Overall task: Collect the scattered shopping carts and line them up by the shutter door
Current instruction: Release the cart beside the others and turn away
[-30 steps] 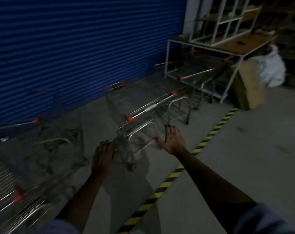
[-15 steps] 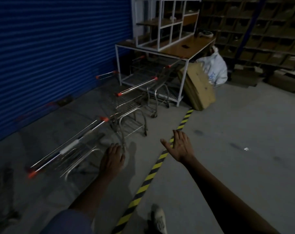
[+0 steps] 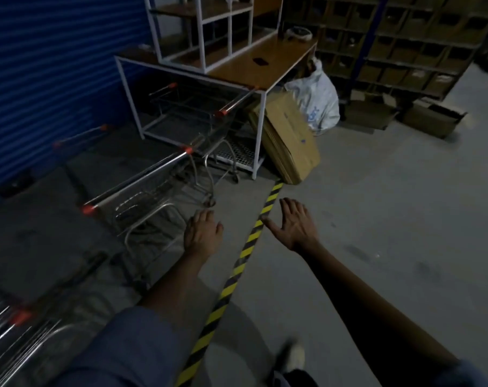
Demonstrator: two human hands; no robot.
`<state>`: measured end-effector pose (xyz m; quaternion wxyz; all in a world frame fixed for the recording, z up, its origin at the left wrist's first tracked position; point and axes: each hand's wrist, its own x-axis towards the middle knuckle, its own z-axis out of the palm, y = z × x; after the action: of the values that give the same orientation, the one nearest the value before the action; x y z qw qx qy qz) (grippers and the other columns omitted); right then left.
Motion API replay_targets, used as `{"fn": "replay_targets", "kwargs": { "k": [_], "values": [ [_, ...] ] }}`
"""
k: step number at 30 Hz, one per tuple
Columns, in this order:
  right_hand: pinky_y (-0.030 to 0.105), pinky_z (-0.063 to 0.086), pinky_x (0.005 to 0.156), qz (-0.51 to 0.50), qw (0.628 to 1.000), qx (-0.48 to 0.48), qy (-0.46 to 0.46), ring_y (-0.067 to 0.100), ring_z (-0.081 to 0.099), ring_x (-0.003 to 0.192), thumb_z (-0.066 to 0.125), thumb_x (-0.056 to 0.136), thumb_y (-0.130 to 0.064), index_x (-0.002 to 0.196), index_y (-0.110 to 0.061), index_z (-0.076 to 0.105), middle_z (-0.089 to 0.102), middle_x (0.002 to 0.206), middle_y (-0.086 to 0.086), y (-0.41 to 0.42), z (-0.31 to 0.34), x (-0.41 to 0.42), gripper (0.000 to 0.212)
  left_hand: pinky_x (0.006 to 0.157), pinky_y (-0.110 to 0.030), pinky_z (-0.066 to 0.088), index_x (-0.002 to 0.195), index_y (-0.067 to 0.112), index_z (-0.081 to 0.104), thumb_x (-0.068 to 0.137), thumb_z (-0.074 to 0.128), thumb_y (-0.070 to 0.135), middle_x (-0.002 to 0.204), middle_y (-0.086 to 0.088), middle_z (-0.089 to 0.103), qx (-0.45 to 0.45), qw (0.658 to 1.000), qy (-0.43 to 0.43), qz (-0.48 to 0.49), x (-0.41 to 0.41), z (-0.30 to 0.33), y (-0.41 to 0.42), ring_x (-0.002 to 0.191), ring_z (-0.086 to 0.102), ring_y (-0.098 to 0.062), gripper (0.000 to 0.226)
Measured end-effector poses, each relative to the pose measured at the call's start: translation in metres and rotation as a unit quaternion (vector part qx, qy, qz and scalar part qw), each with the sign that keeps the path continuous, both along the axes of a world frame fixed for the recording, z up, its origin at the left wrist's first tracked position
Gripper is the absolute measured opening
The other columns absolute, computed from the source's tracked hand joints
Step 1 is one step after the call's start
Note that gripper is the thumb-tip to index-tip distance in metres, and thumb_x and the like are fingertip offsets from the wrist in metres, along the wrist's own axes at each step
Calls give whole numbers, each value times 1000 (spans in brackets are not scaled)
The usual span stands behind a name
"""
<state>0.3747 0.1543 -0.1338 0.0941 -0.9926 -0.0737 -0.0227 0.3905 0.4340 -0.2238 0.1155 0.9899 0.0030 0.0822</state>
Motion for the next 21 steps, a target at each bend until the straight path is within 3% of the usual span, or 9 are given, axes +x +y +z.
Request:
{"fn": "replay_targets", "kwargs": {
  "k": [3, 7, 10, 15, 21],
  "values": [
    [46, 23, 126, 30, 1000, -2, -2, 31, 30, 152, 19, 97, -87, 163, -7, 29, 33, 167, 14, -12, -6, 99, 104, 107, -44, 46, 130, 10, 62, 96, 41, 50, 131, -14, 64, -4, 1000, -24, 7, 103, 14, -26, 127, 54, -33, 57],
    [46, 28, 122, 56, 998, -1, -10, 30, 35, 148, 19, 96, -88, 161, -8, 33, 39, 163, 13, -29, -12, 240, 104, 99, -44, 49, 116, 12, 65, 95, 58, 43, 123, -11, 66, 5, 999, -43, 31, 216, 29, -60, 120, 57, -32, 38],
    [49, 30, 122, 86, 996, 14, 5, 31, 36, 148, 18, 95, -89, 160, -9, 34, 39, 163, 12, -41, -1, 341, 104, 101, -41, 48, 122, 16, 64, 95, 53, 47, 131, -7, 65, 34, 997, -40, 55, 290, 41, -73, 126, 55, -29, 43],
    [50, 40, 114, 149, 989, 4, -5, 33, 46, 136, 17, 97, -86, 149, -7, 48, 54, 146, 14, -54, 8, 505, 100, 103, -45, 51, 125, 13, 65, 91, 43, 51, 135, -9, 64, 0, 990, -43, 131, 409, 47, -80, 134, 52, -30, 55],
    [48, 42, 110, 189, 981, -23, -20, 37, 52, 128, 39, 102, -74, 144, -2, 53, 58, 139, 18, -51, 0, 689, 84, 104, -44, 45, 119, 14, 65, 96, 42, 46, 126, -11, 66, 34, 981, -46, 183, 579, 32, -74, 123, 54, -31, 45]
  ]
}}
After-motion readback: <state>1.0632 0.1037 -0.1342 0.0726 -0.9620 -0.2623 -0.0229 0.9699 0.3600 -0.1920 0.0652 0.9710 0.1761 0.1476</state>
